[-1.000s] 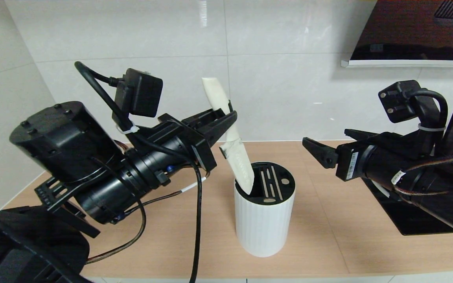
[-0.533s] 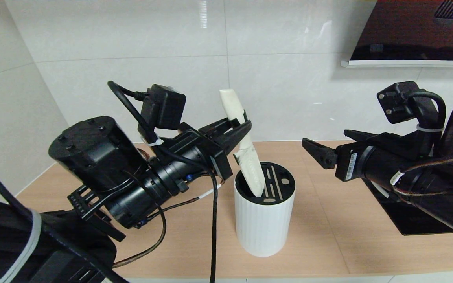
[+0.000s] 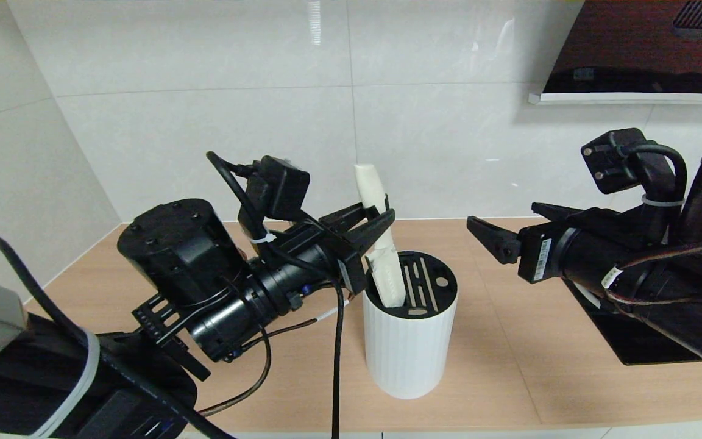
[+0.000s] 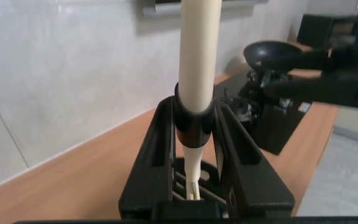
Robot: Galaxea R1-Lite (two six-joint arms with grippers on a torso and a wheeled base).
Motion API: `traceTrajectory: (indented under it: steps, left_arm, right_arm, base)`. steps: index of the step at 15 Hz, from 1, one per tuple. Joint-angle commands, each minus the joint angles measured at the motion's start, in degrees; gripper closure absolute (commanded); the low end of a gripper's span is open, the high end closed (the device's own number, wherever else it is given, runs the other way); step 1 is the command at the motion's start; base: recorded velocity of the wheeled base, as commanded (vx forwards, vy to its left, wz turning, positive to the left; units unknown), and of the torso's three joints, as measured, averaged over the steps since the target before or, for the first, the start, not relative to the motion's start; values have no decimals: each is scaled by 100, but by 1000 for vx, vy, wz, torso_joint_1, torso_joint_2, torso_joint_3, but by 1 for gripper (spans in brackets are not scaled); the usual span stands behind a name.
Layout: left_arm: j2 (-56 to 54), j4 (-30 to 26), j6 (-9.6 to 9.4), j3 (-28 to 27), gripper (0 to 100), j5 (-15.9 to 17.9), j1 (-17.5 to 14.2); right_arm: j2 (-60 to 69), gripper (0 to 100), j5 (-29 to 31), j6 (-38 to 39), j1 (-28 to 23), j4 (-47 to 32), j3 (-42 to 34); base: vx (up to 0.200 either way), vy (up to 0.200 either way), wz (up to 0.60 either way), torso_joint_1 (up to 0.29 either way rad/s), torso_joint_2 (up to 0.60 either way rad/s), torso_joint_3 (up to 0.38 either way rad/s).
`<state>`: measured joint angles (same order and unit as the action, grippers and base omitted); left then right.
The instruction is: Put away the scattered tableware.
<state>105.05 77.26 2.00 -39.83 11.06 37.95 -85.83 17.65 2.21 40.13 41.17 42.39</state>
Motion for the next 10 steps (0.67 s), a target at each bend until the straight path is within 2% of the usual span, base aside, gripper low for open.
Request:
traceTrajectory:
  steps: [1, 6, 10]
  left_arm:
    - [130, -1, 2, 28, 100, 2, 20]
    - [517, 96, 11, 80, 100, -51, 213]
    - [895, 395, 11, 54, 100, -86, 222]
  right_arm:
    - [-12, 0, 1, -1, 3, 5, -2]
    - [-21, 0, 1, -1, -58, 5, -2]
    - [-56, 0, 1, -1, -58, 5, -2]
  base:
    - [0, 0, 0, 0, 0, 0]
    - [0, 0, 0, 0, 0, 0]
    - [0, 0, 0, 0, 0, 0]
